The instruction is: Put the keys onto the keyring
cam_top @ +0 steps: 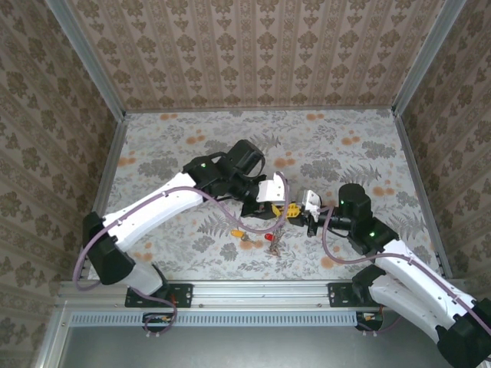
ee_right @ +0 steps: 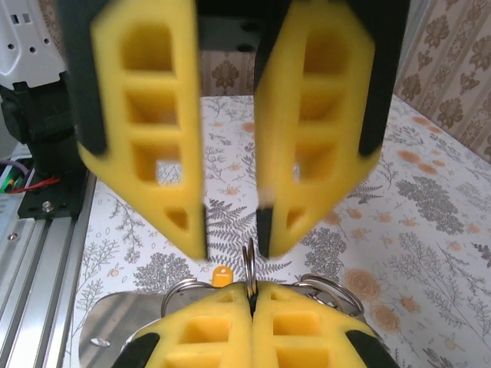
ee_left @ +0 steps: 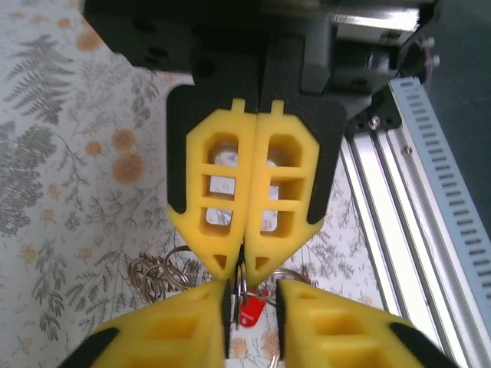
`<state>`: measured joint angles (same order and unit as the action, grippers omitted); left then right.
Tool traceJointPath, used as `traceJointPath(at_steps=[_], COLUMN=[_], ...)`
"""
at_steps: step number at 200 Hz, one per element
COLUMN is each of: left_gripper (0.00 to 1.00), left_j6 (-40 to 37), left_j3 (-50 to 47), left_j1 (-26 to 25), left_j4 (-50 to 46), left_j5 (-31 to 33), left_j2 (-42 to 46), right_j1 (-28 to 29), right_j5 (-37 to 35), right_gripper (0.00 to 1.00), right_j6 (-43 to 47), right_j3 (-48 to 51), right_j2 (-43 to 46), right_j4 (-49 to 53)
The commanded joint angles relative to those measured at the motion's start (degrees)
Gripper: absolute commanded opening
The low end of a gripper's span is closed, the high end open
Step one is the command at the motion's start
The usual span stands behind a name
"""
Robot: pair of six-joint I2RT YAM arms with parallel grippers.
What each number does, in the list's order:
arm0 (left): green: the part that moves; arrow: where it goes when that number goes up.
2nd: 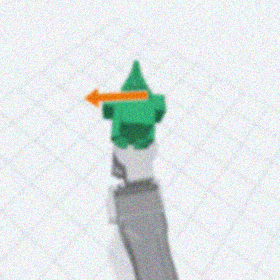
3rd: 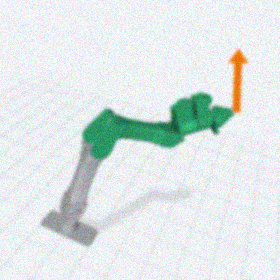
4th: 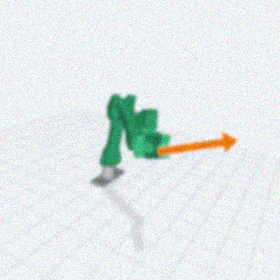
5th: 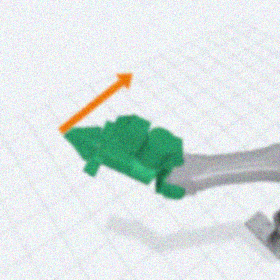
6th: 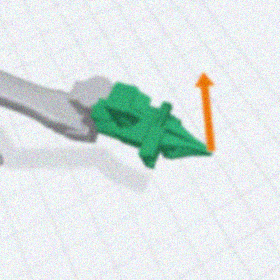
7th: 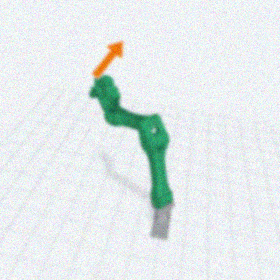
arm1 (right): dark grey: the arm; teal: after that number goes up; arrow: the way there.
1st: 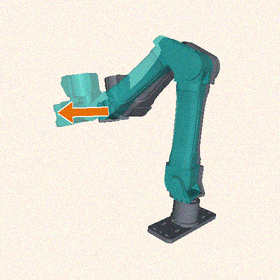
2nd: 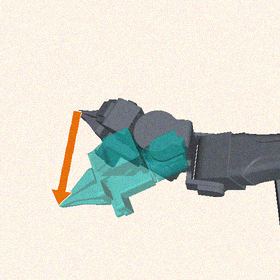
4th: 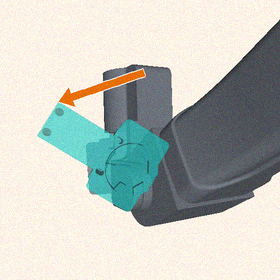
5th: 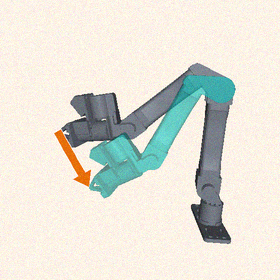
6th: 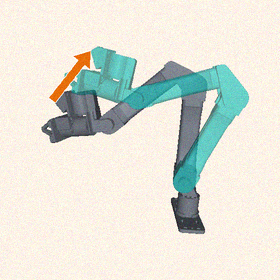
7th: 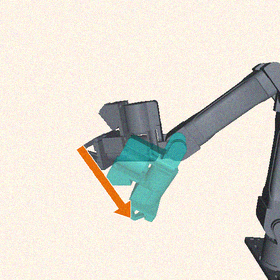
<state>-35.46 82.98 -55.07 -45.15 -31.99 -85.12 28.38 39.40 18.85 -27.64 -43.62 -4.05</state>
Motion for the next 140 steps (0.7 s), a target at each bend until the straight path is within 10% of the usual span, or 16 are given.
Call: traceJointPath(at_steps=[1,140], left_gripper=[0.32,0.34], left_j6=[1.40,7.03], left_j3=[-4.76,-12.05], left_j1=[2.66,3.76], left_j4=[3.14,18.95], left_j5=[-3.07,-7.77], left_j2=[6.57,9.61], right_j1=[0.28,0.36], right_j5=[-0.36,4.92], right_gripper=[0.00,0.00], right_j6=[-6.95,-9.72], right_j3=[1.83,1.62], right_j2=[1.99,0.79], right_j4=[-11.75,-16.86])
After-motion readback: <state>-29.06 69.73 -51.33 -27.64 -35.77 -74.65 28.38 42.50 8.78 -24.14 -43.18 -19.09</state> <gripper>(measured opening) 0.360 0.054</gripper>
